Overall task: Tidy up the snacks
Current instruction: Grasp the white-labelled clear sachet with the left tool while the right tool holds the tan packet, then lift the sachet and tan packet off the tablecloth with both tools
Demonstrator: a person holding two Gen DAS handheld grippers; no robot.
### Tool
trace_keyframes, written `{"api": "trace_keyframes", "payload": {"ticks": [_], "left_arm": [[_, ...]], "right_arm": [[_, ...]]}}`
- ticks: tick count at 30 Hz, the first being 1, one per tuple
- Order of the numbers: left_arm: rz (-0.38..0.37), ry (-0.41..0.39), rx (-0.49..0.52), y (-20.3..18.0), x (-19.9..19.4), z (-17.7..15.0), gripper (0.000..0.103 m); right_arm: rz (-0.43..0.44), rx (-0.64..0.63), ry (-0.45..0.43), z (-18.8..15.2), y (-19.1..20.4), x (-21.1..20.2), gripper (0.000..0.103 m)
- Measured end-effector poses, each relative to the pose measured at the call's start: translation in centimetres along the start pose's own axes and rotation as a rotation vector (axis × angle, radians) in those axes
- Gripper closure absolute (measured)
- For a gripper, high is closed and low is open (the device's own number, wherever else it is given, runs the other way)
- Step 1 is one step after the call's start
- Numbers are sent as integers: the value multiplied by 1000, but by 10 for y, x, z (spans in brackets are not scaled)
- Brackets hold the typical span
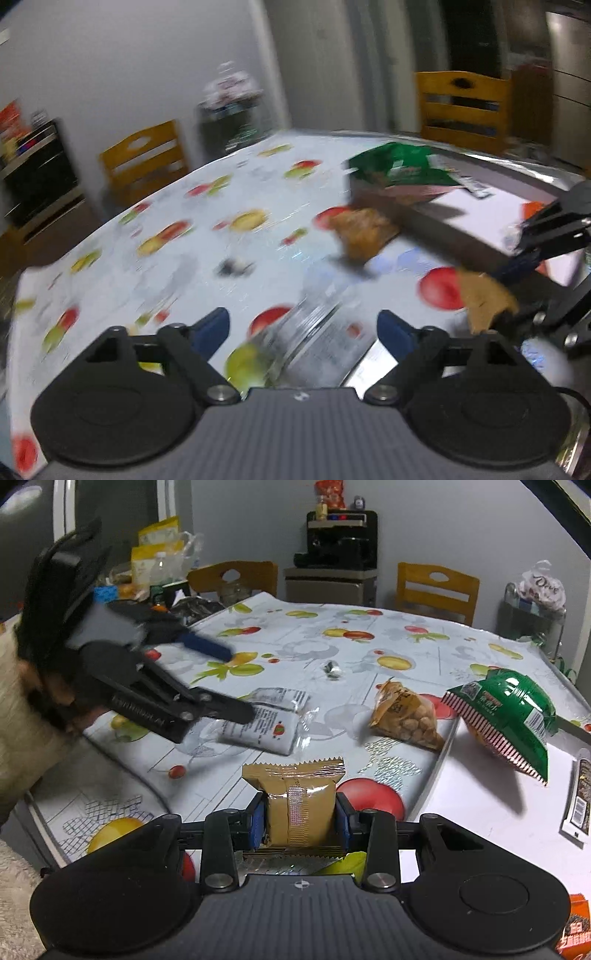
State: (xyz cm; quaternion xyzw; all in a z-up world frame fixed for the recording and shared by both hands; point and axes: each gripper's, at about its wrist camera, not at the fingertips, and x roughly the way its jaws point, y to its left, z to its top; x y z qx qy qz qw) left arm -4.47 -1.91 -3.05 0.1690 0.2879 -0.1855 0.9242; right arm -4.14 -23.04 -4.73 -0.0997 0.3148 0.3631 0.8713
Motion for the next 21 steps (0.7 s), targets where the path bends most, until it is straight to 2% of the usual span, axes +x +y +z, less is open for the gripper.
{"api": "trace_keyframes", "payload": {"ticks": [4,6,8,11,16,21], "left_arm": [[-89,19,95,3,24,5,14],[-107,56,129,7,38,5,14],[-146,103,122,12,48,0,14],[-199,124,50,19,50,-5,14],[-150,169,-70,20,43,-13,14],[-91,147,-97,3,33,-16,14]], "right_arm": [[14,2,3,-3,3,-3,64],[25,2,5,-4,5,-3,64],[31,4,8,-6,6,-3,64],[35,4,18,-7,5,-2,64],[27,-12,36,-6,7,4,64],[6,-56,60,-5,15,11,63]]}}
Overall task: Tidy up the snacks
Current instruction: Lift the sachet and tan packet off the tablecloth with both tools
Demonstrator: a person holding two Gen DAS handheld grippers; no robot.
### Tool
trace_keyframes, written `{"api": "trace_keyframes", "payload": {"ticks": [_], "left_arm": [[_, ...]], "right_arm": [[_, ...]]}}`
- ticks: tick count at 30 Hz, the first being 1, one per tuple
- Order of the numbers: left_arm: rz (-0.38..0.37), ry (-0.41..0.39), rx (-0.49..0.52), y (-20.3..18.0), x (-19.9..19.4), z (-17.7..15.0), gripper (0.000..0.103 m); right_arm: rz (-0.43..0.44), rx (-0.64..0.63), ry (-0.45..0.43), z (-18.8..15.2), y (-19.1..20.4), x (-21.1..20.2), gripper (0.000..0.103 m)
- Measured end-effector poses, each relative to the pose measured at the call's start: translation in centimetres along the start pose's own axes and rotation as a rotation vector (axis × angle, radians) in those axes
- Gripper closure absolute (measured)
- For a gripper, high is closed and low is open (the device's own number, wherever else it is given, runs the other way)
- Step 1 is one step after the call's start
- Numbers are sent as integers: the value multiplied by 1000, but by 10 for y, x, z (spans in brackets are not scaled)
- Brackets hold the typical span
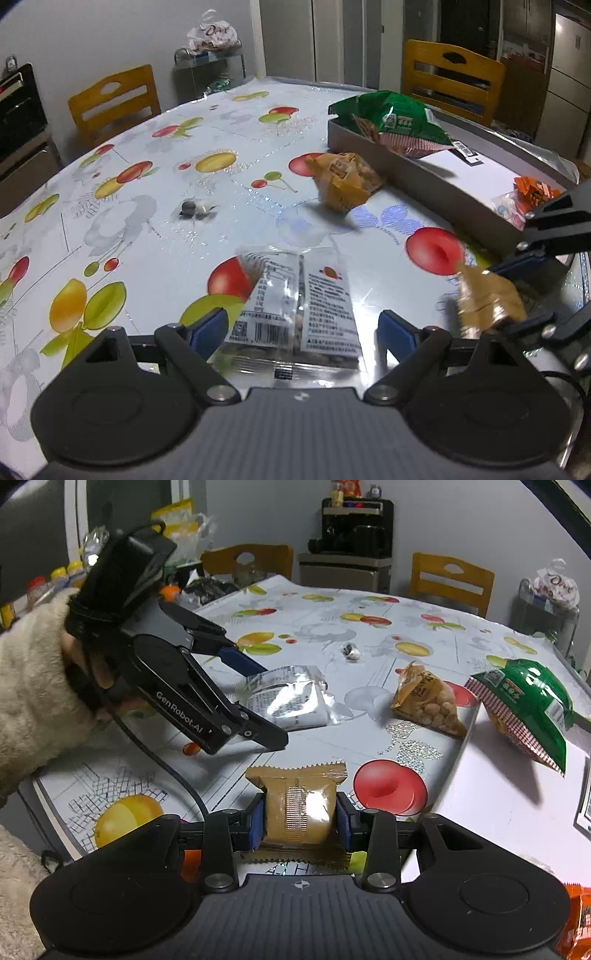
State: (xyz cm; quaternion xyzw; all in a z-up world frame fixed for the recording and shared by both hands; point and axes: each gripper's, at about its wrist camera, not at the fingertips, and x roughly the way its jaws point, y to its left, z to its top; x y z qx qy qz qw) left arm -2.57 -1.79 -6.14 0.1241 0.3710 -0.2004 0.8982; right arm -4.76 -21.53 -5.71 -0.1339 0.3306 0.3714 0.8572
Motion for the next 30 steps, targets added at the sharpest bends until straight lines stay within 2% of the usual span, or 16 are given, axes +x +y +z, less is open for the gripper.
{"api": "trace_keyframes", "payload": {"ticks": [4,10,12,13,18,21,26,30], "left_arm": [[74,-44,38,-15,3,1,14],[88,-88,-13,-18,7,-2,16],[86,-101,-23,-18,5,-4,27],[82,-105,-31,-17,4,-4,37],[92,-122,-51,-17,0,-9,46],[119,-143,-60,-17,-3,-10,51],[123,-174,-105,-9,-13,-11,64],[135,-196,-111,-5,-21,-10,69]], "right_arm": [[-30,-20,11,2,4,4,60],[-38,-14,6,2,6,7,55],[-43,-13,1,2,6,7,55],[-45,-11,-2,1,6,7,56],[-70,1,-26,0,4,6,63],[-72,11,-41,0,2,6,64],[-75,13,-92,5,1,-3,65],[-75,16,-117,8,1,-9,65]]}}
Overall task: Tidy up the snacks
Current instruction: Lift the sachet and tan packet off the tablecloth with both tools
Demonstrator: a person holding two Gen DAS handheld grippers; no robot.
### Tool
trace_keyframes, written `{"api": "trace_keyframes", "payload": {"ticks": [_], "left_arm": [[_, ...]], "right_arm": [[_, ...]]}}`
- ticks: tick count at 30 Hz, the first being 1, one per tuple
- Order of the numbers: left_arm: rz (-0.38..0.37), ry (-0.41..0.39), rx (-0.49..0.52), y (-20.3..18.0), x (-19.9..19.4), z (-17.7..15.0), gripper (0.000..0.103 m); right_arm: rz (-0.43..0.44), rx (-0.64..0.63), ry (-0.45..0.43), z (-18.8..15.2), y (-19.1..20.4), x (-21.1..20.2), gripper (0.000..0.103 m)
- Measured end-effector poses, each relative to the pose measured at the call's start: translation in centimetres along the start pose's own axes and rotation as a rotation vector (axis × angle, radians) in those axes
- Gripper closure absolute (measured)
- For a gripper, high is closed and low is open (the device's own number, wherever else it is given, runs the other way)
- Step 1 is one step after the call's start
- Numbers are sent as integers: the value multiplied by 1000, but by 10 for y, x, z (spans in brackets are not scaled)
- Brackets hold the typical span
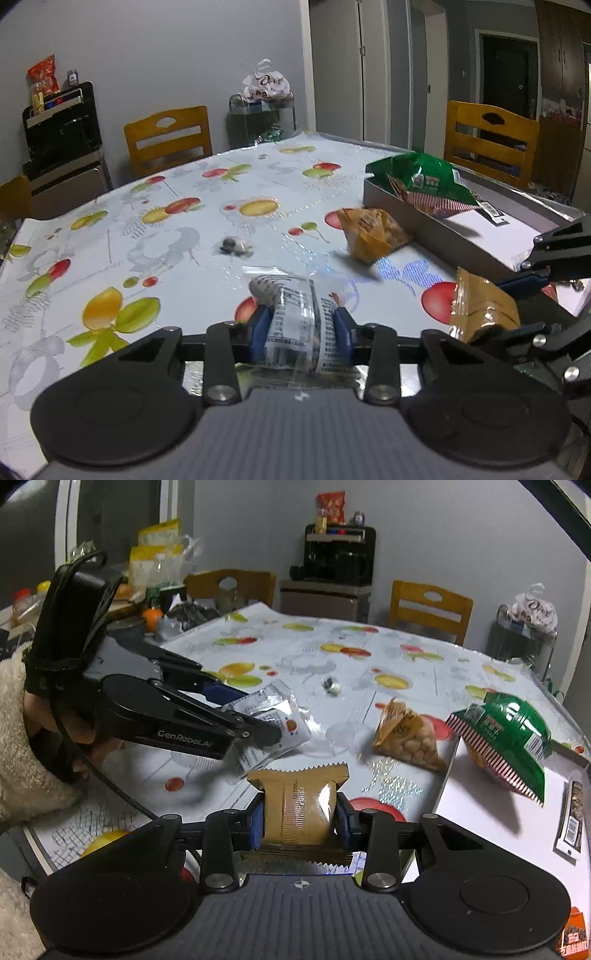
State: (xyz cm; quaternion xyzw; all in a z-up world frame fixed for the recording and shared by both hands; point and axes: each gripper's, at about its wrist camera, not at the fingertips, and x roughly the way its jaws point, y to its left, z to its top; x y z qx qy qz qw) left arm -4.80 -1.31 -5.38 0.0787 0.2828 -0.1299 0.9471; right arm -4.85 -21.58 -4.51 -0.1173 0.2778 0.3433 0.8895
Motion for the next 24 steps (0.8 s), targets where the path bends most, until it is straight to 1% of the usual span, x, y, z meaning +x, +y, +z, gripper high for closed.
{"api": "trace_keyframes", "payload": {"ticks": [6,8,10,13,15,17,18,19,20,21,23,24], "left_arm": [[17,-16,-4,2,-5,0,73],[21,-29,-6,2,-8,1,77],[23,-40,-3,2,-11,2,78],[19,-31,6,1,-10,2,79],[14,-5,17,0,-6,1,78],[11,16,32,-2,-3,0,74],[17,23,35,-3,-2,0,74],[19,21,35,-4,-1,-1,71],[22,27,40,-5,0,-1,65],[25,36,46,-6,1,-1,61],[19,53,51,-8,5,-2,47],[18,58,54,-10,6,-3,43]], "right_arm": [[10,6,-9,1,-1,-1,65],[9,9,-17,1,-2,-3,65],[9,12,-25,1,-3,-5,65],[12,15,-32,0,-4,-8,65],[16,14,-30,0,-4,-8,65],[20,14,-26,0,-3,-7,65],[22,14,-24,-1,-3,-7,65],[23,16,-24,-1,-3,-7,65],[23,17,-23,-1,-3,-7,65],[24,19,-23,-1,-3,-7,65],[24,24,-21,-1,-4,-7,65],[25,24,-20,-1,-5,-7,65]]}}
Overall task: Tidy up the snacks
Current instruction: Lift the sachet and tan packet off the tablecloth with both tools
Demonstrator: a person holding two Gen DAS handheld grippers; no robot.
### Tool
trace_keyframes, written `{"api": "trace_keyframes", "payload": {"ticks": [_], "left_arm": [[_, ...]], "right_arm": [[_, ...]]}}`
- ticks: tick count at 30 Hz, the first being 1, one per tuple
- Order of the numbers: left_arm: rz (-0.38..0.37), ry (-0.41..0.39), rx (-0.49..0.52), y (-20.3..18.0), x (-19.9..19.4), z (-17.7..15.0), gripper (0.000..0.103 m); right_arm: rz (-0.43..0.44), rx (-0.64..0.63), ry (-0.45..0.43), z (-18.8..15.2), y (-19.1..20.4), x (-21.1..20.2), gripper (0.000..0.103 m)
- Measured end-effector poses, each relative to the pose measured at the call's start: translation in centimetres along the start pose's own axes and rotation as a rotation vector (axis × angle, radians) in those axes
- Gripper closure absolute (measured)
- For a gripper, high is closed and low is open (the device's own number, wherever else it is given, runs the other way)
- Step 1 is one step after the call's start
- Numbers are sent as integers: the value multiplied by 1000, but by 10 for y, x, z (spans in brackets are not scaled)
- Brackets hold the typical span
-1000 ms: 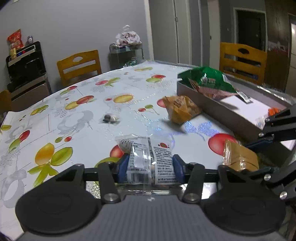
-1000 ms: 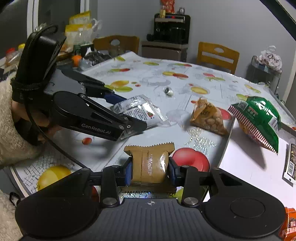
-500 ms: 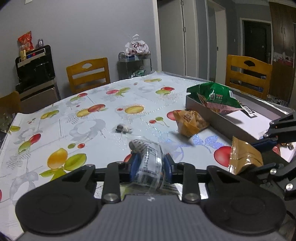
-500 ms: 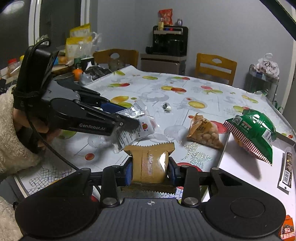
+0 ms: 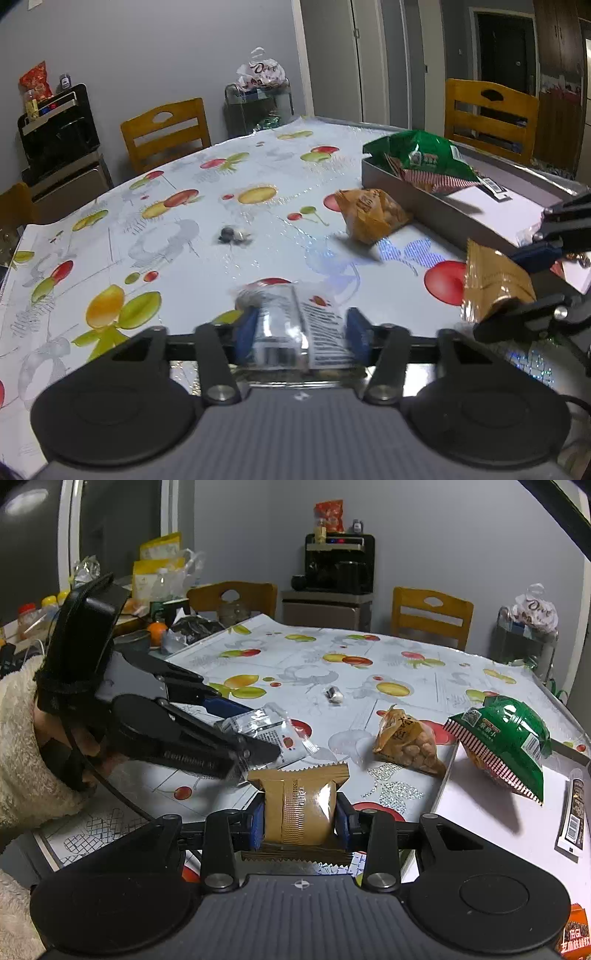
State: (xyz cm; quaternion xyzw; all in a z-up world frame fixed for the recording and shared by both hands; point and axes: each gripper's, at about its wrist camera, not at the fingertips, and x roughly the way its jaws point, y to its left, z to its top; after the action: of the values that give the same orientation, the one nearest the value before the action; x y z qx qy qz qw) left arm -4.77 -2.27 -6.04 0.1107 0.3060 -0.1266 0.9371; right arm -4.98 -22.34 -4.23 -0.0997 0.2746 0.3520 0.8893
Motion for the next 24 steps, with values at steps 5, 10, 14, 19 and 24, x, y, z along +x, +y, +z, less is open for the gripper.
{"api": "trace_keyframes", "payload": {"ticks": [5,10,14,19,24], "left_arm": [[0,16,19,-6,7,-5,34],[-22,10,-21,-2,7,-7,48],[-22,-16,-25,-1,1,-8,57],[-20,-32,-43,3,-6,-4,65],[-23,-67,-75,10,-15,1,74]], "right_arm": [[6,1,4,0,0,0,65],[9,3,1,0,-1,0,65],[7,7,-4,0,-3,-1,65],[3,8,-16,2,-4,-3,65],[-1,17,-27,2,-7,-5,65]]}}
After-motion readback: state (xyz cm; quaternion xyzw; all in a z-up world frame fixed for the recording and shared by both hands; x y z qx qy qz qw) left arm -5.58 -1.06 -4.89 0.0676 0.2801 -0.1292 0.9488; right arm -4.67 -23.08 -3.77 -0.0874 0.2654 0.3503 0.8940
